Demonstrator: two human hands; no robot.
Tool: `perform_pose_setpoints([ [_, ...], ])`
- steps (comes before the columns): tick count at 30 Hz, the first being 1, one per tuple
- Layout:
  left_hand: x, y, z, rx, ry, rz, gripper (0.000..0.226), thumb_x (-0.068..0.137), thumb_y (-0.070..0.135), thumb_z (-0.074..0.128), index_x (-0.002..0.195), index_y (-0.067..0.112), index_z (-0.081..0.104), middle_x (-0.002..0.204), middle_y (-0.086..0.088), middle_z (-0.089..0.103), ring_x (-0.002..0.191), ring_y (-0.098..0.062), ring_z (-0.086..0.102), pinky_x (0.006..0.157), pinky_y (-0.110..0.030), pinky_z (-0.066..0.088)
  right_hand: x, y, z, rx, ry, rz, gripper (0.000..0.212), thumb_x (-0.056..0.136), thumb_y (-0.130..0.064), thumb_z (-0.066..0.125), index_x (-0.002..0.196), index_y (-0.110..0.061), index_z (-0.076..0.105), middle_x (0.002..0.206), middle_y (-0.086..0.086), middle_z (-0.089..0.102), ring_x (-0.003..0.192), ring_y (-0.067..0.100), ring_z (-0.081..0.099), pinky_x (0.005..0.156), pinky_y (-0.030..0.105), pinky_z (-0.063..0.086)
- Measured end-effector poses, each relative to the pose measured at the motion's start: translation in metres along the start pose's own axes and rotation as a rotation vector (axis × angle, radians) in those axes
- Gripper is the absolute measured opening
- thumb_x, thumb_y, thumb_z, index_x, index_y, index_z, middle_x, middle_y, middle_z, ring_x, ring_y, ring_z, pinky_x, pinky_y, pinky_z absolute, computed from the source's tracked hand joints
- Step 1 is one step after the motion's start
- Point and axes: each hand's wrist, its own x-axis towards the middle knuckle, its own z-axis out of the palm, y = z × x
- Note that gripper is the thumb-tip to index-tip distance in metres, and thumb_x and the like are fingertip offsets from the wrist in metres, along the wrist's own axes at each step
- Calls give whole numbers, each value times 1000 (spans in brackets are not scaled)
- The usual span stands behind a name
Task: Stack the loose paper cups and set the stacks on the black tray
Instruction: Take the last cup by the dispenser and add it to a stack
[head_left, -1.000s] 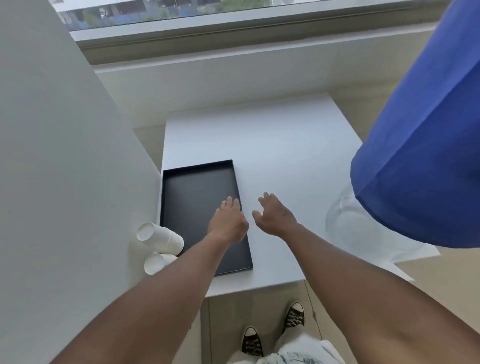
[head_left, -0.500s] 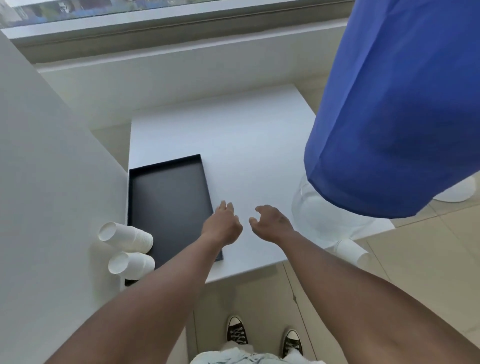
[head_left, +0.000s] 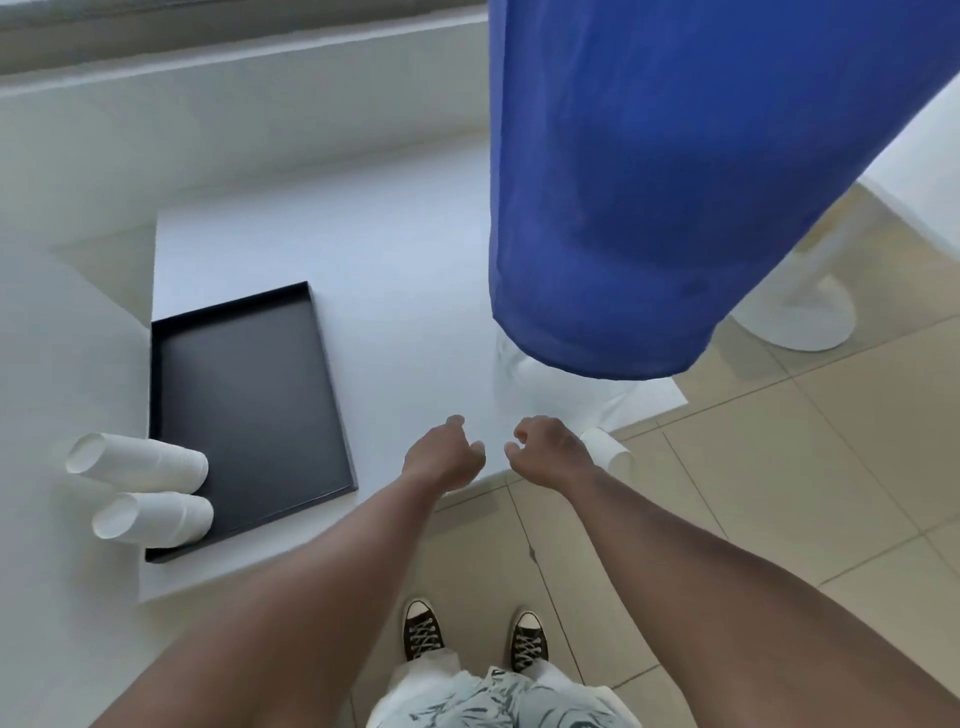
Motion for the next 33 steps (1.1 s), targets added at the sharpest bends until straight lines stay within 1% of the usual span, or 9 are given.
perform_pose_setpoints([
  [3,2,23,21,-41,-29,10,62,96,37,44,154,18,30,132,0,63,124,-22,55,97,-37,47,-10,26,-9,13,48,2,33,89,-34,56,112,-12,64,113,2,65,101,24,61,83,33,48],
  [8,12,55,58,-255,-116,-51,62,95,36,52,150,10,38,148,-6,50,132,-25,49,92,-28,38,-19,59,-20,16,144,-21,27,85,-33,62,102,-13,68,103,-2,66,96,21,61,79,32,50],
  [10,16,69,69,-420,-183,-118,46,93,33,56,130,5,57,122,-9,62,105,-24,61,76,-27,40,-21,71,-22,20,198,-34,29,84,-32,66,105,-13,69,105,-2,67,100,20,59,82,34,51],
  [12,16,77,79,-616,-212,-199,17,90,27,58,91,10,60,82,-3,54,67,-16,50,60,-26,37,-21,81,-23,30,254,-38,28,83,-33,70,103,-13,69,106,-2,67,103,20,58,82,34,52],
  [14,14,83,87,-754,-245,-258,14,90,24,59,79,17,53,73,1,43,60,-13,39,57,-25,33,-21,90,-22,41,291,-20,32,80,-37,74,102,-14,69,108,-3,65,105,20,56,83,35,52],
  [18,17,94,104,-825,-302,-262,20,95,26,56,110,13,62,89,1,49,79,-17,47,78,-33,44,-17,107,-20,31,298,33,48,77,-44,76,113,-15,64,119,-1,58,113,21,51,88,37,51],
  [20,21,100,111,-837,-306,-254,35,97,25,52,129,12,55,104,-1,54,89,-19,51,86,-37,47,-14,115,-19,47,254,74,54,77,-44,74,122,-16,61,126,1,54,118,22,49,93,38,50],
  [23,25,108,120,-850,-300,-252,40,98,23,45,138,18,43,130,-3,53,105,-21,53,96,-43,50,-10,126,-19,82,145,146,63,79,-42,72,135,-20,52,137,4,47,123,24,48,98,38,47],
  [33,42,122,139,-811,-281,-234,39,94,10,35,131,18,46,110,-3,52,92,-21,46,74,-33,43,2,147,-15,193,-2,250,65,84,-30,65,145,-24,42,138,9,42,120,29,50,97,37,46],
])
